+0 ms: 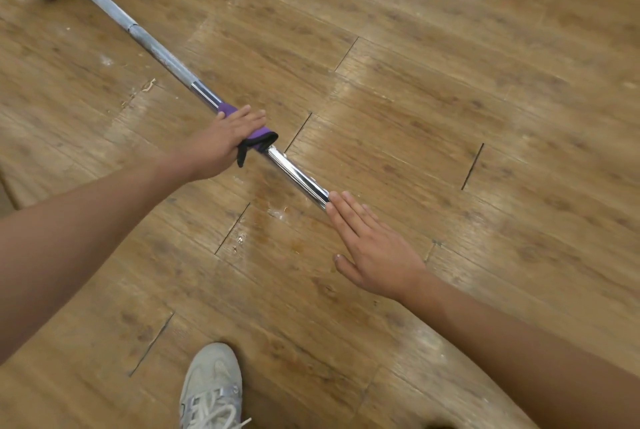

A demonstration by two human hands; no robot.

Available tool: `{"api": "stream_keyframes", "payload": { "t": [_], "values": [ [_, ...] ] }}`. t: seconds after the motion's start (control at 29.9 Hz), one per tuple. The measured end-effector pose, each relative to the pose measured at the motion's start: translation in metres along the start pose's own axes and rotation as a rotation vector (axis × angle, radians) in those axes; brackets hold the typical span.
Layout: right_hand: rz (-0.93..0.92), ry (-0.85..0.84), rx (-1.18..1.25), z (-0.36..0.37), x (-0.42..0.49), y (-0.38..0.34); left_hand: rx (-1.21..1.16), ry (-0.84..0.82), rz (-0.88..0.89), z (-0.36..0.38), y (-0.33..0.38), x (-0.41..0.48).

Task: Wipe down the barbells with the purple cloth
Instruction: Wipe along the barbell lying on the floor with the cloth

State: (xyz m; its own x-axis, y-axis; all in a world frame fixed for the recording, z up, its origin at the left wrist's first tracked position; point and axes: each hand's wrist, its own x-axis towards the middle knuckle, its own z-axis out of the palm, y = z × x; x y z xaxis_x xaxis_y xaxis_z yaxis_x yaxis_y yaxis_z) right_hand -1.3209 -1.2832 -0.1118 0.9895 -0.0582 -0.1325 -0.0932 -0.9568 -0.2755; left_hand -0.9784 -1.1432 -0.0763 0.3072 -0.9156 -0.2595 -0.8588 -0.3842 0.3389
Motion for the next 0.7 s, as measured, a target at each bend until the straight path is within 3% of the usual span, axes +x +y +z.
{"api": "stream_keyframes", "payload": {
  "t": [0.17,0.7],
  "values": [
    [0.006,-0.004,-0.036,0.001,0.0,0.006,0.011,0.025,-0.093,-0.007,0.0,0.011],
    [0.003,0.015,-0.044,-0.004,0.003,0.025,0.03,0.049,-0.058,0.004,0.021,0.022]
  ]
}}
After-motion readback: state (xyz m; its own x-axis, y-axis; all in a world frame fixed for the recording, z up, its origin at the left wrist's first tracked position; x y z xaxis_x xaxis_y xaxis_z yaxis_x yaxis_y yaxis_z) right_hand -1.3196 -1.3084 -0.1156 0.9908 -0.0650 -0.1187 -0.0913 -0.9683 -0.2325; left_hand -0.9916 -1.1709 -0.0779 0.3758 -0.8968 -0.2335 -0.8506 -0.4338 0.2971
